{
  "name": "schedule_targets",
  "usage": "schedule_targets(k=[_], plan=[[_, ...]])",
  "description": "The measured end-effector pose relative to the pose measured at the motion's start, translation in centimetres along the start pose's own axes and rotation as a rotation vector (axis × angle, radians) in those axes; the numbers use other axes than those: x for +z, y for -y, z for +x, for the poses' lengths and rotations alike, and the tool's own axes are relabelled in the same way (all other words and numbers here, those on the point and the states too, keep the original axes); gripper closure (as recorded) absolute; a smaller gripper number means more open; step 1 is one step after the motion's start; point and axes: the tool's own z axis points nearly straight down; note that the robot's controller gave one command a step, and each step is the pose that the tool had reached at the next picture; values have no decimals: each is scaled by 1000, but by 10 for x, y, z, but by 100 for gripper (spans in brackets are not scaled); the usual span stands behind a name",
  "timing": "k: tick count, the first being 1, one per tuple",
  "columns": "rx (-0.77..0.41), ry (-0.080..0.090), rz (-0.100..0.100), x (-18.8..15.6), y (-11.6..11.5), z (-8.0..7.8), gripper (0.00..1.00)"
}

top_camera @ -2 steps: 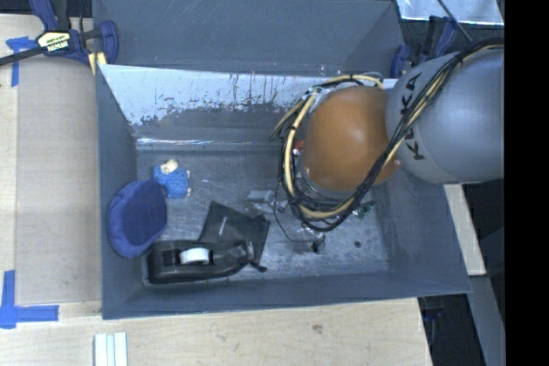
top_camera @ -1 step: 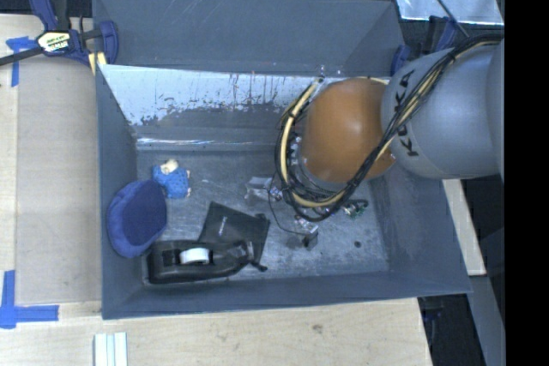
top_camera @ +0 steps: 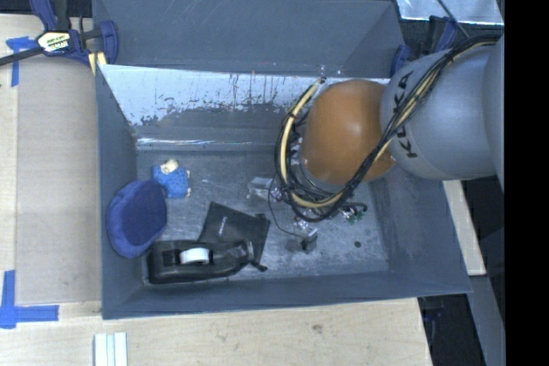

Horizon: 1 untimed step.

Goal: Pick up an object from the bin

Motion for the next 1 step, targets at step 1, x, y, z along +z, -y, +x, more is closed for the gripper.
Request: schedule_targets(k=[1], plan=[[510,-1,0,0,1,-2,0]])
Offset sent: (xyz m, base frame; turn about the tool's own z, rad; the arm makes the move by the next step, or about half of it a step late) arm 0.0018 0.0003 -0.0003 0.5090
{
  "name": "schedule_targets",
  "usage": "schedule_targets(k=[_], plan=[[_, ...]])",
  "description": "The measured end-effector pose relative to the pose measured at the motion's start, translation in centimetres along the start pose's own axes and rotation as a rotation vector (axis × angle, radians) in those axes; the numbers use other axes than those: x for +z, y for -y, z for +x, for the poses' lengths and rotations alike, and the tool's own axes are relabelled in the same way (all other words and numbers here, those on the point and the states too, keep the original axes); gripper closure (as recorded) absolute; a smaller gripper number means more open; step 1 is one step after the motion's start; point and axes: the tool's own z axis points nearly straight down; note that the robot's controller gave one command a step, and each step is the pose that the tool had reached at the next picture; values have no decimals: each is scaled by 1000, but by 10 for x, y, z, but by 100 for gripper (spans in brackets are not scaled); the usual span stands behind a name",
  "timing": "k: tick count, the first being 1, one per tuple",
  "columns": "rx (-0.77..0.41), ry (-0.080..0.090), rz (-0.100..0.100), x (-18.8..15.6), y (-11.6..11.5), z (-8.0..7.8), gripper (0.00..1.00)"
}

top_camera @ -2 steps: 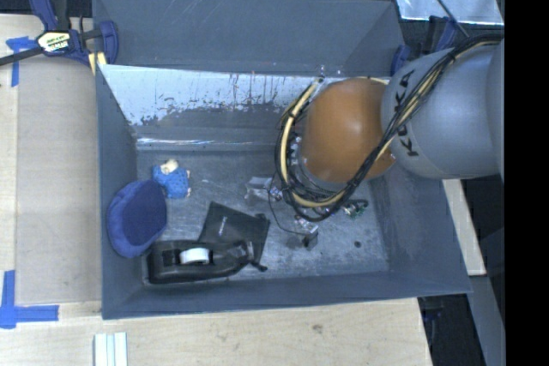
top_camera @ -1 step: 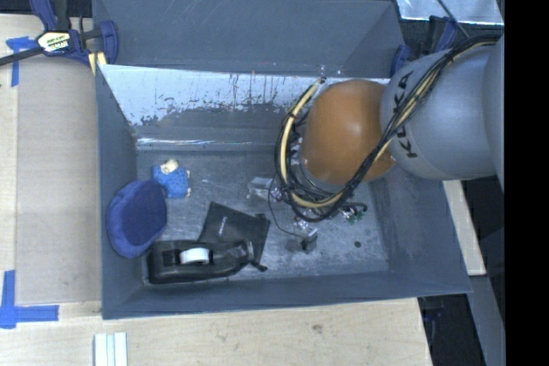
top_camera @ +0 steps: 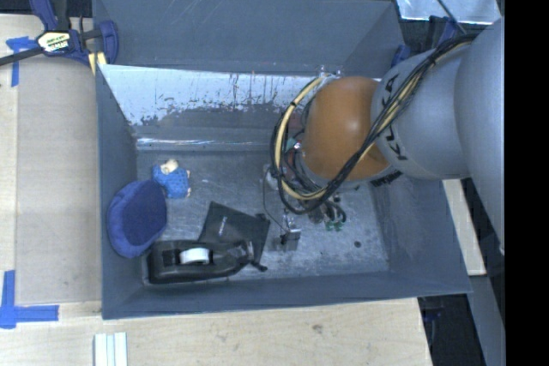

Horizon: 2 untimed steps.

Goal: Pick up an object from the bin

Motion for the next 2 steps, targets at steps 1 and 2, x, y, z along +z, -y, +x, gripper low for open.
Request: schedule_targets(k=[1,2], plan=[[-218,-2,0,-4,-2,16,0],[-208,-4,0,-1,-2,20,0]])
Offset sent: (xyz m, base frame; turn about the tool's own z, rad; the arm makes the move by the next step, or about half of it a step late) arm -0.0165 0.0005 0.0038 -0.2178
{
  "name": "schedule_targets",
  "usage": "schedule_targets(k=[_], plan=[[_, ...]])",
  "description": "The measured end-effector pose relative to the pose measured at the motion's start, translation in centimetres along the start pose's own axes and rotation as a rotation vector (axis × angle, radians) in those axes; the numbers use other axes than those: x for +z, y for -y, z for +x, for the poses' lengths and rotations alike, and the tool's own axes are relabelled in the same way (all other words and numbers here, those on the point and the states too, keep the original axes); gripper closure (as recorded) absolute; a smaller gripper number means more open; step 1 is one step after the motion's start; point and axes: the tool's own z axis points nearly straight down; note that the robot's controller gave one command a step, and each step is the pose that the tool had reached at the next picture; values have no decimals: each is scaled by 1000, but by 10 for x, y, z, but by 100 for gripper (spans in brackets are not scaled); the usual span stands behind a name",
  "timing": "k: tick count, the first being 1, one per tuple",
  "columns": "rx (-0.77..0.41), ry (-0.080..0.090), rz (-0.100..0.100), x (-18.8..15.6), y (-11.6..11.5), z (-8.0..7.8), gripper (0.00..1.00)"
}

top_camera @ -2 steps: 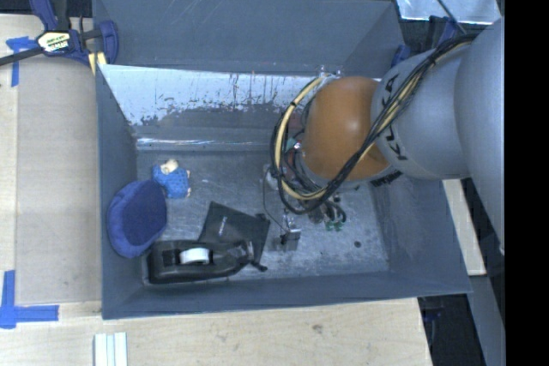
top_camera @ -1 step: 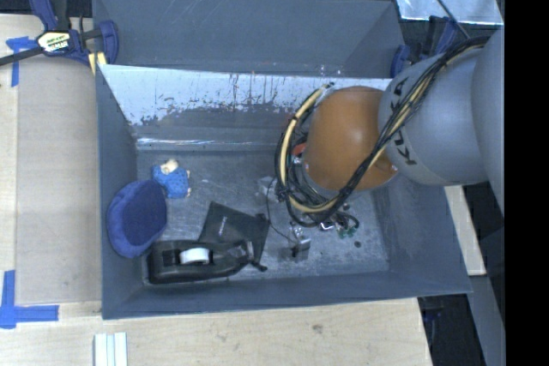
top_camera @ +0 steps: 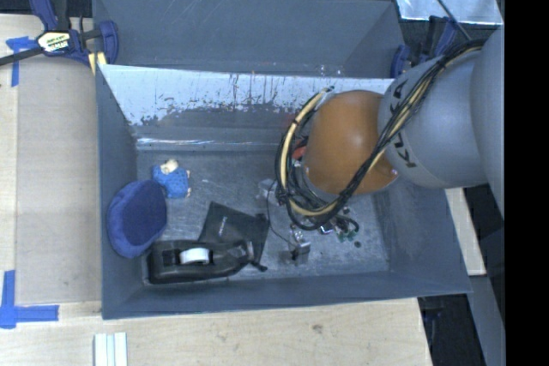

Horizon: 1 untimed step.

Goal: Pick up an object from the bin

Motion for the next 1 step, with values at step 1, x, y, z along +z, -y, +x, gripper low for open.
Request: schedule_targets(k=[1], plan=[[116,7,1,1,7,-21,0]])
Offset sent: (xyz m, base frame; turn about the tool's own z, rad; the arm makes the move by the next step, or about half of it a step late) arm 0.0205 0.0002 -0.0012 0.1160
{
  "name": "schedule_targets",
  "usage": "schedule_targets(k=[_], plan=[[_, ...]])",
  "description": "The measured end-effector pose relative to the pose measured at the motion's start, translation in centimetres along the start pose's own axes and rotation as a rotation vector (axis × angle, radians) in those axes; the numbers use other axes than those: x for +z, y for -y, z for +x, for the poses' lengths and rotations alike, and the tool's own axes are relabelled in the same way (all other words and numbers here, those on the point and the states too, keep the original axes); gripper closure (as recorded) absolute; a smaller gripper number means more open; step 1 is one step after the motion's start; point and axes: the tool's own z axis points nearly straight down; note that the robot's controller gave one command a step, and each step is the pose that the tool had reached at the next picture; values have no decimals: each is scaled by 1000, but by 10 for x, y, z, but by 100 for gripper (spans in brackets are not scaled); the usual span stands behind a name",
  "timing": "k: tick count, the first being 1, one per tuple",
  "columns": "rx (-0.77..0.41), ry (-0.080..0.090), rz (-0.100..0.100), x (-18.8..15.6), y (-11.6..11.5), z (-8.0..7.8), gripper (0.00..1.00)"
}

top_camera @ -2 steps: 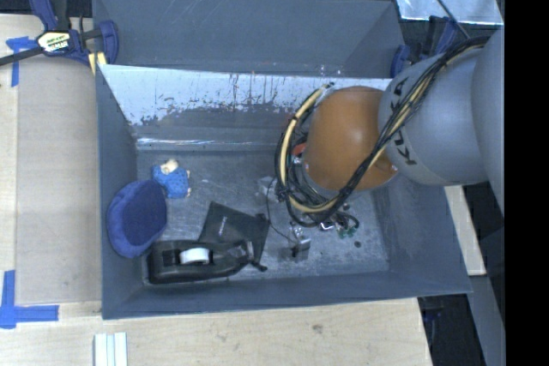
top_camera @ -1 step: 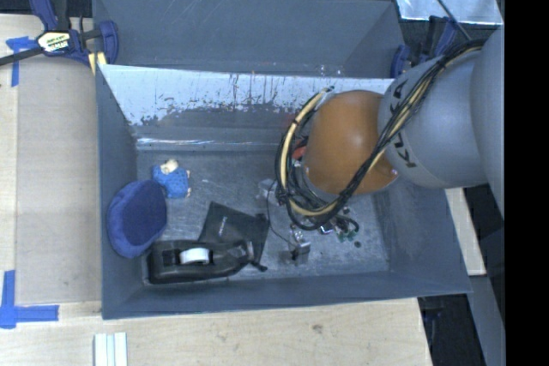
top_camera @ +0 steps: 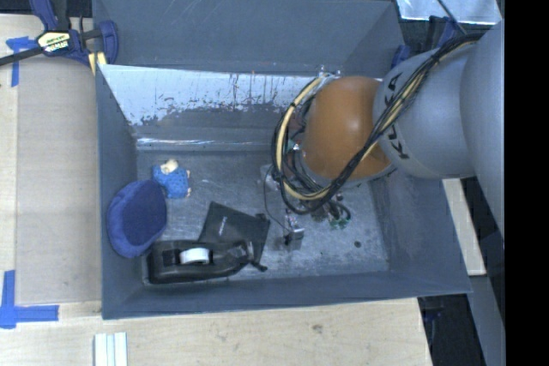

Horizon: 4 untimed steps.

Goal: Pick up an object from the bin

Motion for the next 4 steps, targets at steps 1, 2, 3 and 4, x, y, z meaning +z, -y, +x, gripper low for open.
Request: schedule_targets(k=[1,2,3,4], plan=[[-155,-6,-1,0,-7,34,0],[-155,-4,0,0,-7,33,100],[-155,-5,0,0,-7,33,0],[-142,1,1,-1,0,-2,0]])
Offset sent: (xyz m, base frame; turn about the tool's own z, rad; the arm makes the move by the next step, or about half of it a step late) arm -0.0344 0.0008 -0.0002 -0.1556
